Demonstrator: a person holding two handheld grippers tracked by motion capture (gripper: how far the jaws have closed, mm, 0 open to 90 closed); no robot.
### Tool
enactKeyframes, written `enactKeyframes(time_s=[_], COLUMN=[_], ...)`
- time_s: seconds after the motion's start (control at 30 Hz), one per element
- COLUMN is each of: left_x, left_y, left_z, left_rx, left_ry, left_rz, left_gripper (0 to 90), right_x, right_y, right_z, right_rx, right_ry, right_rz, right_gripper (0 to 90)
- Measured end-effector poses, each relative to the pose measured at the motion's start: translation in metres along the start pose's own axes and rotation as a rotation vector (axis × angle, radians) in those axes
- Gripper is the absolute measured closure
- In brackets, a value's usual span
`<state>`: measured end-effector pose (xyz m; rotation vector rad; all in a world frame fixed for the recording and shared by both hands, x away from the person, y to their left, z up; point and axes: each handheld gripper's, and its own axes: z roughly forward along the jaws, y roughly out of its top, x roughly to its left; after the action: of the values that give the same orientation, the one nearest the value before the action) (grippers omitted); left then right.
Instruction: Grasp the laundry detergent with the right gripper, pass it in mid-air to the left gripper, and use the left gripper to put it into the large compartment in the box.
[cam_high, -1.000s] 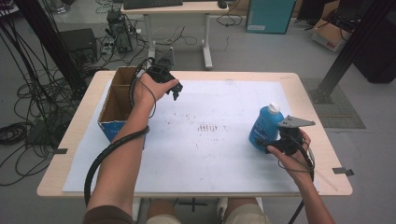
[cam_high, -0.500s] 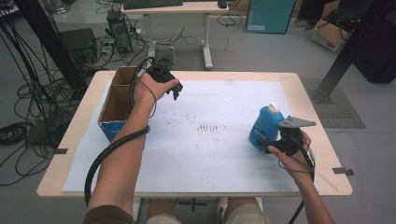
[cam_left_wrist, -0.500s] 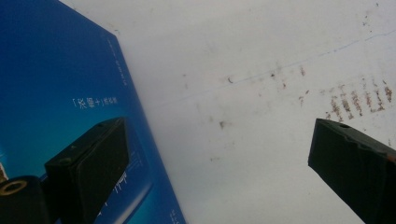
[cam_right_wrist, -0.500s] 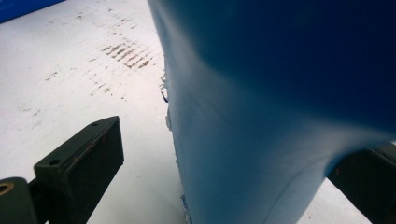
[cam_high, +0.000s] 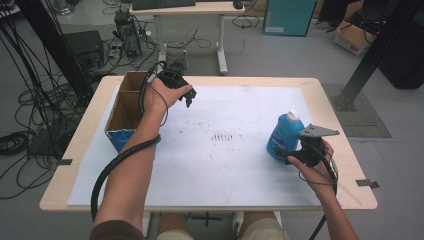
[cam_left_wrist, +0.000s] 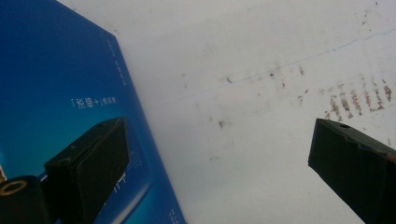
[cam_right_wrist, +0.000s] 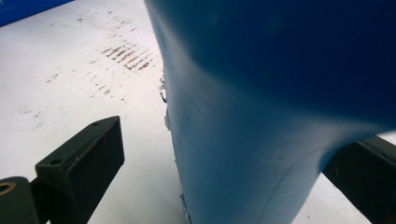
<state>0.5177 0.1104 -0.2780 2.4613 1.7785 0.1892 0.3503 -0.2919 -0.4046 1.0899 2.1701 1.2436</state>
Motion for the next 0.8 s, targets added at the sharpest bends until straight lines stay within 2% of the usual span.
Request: enactKeyframes(time_s=[0.3,0.6,0.8], left_x=[0.0007,0.0027,0.0037], left_y=[-0.0015,-0.0019,-0.0028], left_z=[0.0019,-0.0001,0.0021], left_rx=[0.002,-0.001,0.001], left_ry=[0.002,0.01,0.014], left_rz=[-0.008,-0.004,-0.002], left_gripper=[5.8,5.8,5.8], right_x=[0.0001,-0.0016,-0.0034], right_y=[-0.0011,-0.0021,-0.0039], right_z=[0.0021,0.0054,0.0054], right_rx=[-0.007,-0.023,-0.033], right_ry=[0.005,0.006,0.003], right_rz=[0.008,0.01,0.018], right_gripper=[8.8,24.4,30.7])
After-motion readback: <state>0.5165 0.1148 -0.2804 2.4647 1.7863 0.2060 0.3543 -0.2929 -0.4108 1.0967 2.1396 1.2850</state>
